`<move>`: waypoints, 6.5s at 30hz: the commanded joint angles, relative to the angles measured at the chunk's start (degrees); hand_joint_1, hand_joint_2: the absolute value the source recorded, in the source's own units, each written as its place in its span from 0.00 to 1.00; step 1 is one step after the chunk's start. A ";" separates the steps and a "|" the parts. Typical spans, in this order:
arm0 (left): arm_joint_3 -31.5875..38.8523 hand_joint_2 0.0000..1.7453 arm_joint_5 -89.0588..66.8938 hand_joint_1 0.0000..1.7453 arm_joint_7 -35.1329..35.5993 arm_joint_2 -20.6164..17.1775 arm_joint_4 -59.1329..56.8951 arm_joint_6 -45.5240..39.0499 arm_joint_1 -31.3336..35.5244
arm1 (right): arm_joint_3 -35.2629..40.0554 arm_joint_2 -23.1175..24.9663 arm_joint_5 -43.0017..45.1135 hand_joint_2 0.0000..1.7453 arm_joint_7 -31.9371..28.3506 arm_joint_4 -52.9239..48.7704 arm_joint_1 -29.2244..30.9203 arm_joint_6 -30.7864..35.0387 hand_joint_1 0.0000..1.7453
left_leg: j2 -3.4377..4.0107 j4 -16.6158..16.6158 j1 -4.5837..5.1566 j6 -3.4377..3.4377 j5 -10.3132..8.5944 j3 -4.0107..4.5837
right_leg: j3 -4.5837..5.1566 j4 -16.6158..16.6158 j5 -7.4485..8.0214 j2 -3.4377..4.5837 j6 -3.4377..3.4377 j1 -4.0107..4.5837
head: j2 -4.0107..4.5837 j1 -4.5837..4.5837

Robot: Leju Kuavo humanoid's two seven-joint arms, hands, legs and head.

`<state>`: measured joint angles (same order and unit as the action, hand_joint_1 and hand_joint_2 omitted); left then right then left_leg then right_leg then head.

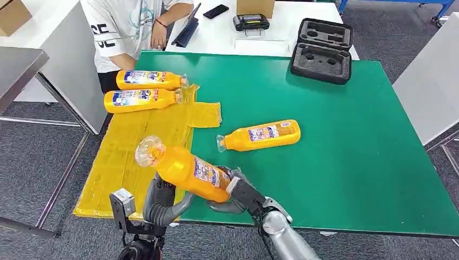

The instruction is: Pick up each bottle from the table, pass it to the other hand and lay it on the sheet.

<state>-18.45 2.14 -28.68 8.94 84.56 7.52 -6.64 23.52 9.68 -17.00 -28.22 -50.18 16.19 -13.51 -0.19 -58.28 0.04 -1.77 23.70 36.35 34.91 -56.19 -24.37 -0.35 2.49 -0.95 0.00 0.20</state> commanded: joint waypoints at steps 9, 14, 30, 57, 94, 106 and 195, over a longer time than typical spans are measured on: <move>-1.98 1.00 4.77 0.00 -0.63 -1.95 -3.12 6.59 2.72 | 3.75 0.62 0.62 1.00 0.12 9.06 3.74 -0.74 1.00 | 0.03 0.06 -0.02 0.06 0.04 -0.19 | -0.19 0.06 -0.03 0.03 -0.08 0.02 | 0.00 -0.02; -1.85 1.00 4.52 0.00 -0.44 -1.81 -2.85 6.66 3.11 | 4.99 1.27 0.34 1.00 0.12 10.30 4.05 -0.79 1.00 | 0.02 0.05 -0.02 0.06 0.04 -0.17 | -0.16 0.05 -0.03 0.03 -0.07 0.02 | 0.00 -0.02; -1.81 1.00 -3.12 0.00 0.40 -1.14 -4.23 -4.25 4.11 | 7.26 1.95 -0.42 1.00 0.12 8.51 2.65 -1.22 1.00 | -0.03 0.06 -0.02 0.06 0.05 -0.22 | -0.23 0.07 -0.06 -0.03 -0.07 0.02 | 0.00 -0.02; -3.57 1.00 16.27 1.00 1.79 -3.05 -4.80 20.18 2.52 | 10.31 1.58 1.78 1.00 -1.04 13.00 5.91 -2.78 0.96 | 0.03 0.04 -0.01 0.05 0.05 -0.18 | -0.18 0.04 -0.04 0.03 -0.06 0.01 | 0.00 0.00; 9.72 1.00 -7.76 1.00 -0.30 -3.38 8.11 -3.90 4.30 | 1.25 -2.65 1.35 0.00 -4.60 -12.31 -2.02 -2.32 0.00 | -0.04 -0.01 -0.11 0.15 0.22 -0.55 | -0.56 0.03 -0.22 -0.02 -0.17 0.11 | 0.00 -0.02; 14.24 1.00 -14.70 1.00 -1.53 -6.70 13.52 -14.50 6.99 | -3.37 -4.65 7.04 0.00 -5.27 -20.32 -6.13 -5.39 0.00 | -0.05 -0.01 -0.08 0.11 0.12 -0.33 | -0.34 0.02 -0.13 -0.04 -0.12 0.08 | 0.00 -0.02; -26.56 1.00 -66.33 1.00 11.78 -21.05 -59.91 13.19 57.78 | -13.28 -1.90 13.15 1.00 -8.01 -16.04 -5.33 -5.71 0.00 | 0.00 0.01 -0.19 0.31 -0.52 -0.04 | -0.02 -0.04 0.51 -0.07 -0.42 0.19 | 0.00 -0.13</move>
<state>-34.36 -64.81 -17.42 -12.96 46.35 24.23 38.72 10.12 8.57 -3.56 -35.93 -71.06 10.13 -19.58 -0.08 -58.29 -0.07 -1.54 23.02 36.62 35.27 -56.28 -23.70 -0.27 2.24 -0.84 0.00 0.07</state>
